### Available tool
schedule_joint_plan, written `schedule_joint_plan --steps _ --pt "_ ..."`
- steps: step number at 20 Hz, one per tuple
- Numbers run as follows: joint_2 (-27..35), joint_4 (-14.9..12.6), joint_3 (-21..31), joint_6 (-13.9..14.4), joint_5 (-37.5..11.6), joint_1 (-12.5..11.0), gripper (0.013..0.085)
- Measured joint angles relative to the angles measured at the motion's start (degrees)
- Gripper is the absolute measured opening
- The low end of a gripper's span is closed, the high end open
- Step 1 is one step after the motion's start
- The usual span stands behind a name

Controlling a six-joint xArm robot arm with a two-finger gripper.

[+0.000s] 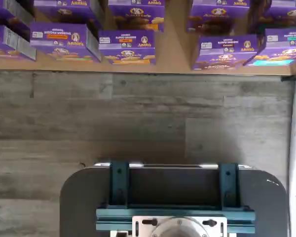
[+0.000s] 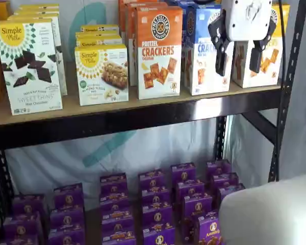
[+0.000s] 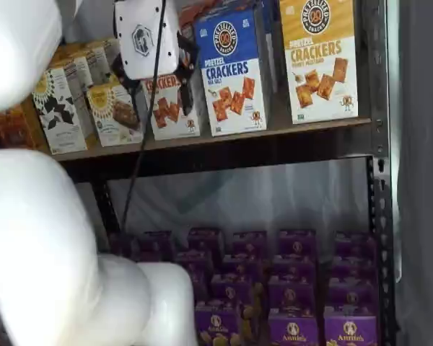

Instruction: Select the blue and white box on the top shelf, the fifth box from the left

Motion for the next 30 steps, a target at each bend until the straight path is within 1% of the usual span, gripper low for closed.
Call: schedule_joint_plan --steps 1,2,3,5,13,17,19,20,24,27,30 --pt "0.57 1.22 -0.47 -0.43 1.07 -1.1 0.085" --pt "2.12 4.86 -1.67 -1.64 3.77 -4.41 0.085" --pt "2.72 6.73 -2.1 -2.24 5.02 -5.95 0.085" --pt "2.86 7.26 -2.17 -2.26 5.45 -6.0 0.085" --pt "2.55 5.44 -1.47 -1.08 3.49 -3.63 0.085" --pt "1.63 1.3 -0.51 0.36 -0.56 -0.04 0.085" --pt "1.38 -1.06 -0.01 1.31 -3.87 1.86 0.085" --pt "1.5 -1.6 0.02 1.49 -5.15 2.19 0.085" --pt "2.86 -2.64 -0.46 1.29 -10.22 2.17 0.085" --pt "4.7 -2.9 -1.62 0.03 -13.57 0.8 0.085" --pt "6.85 -2.84 -3.21 -1.89 -16.36 -1.26 0.085"
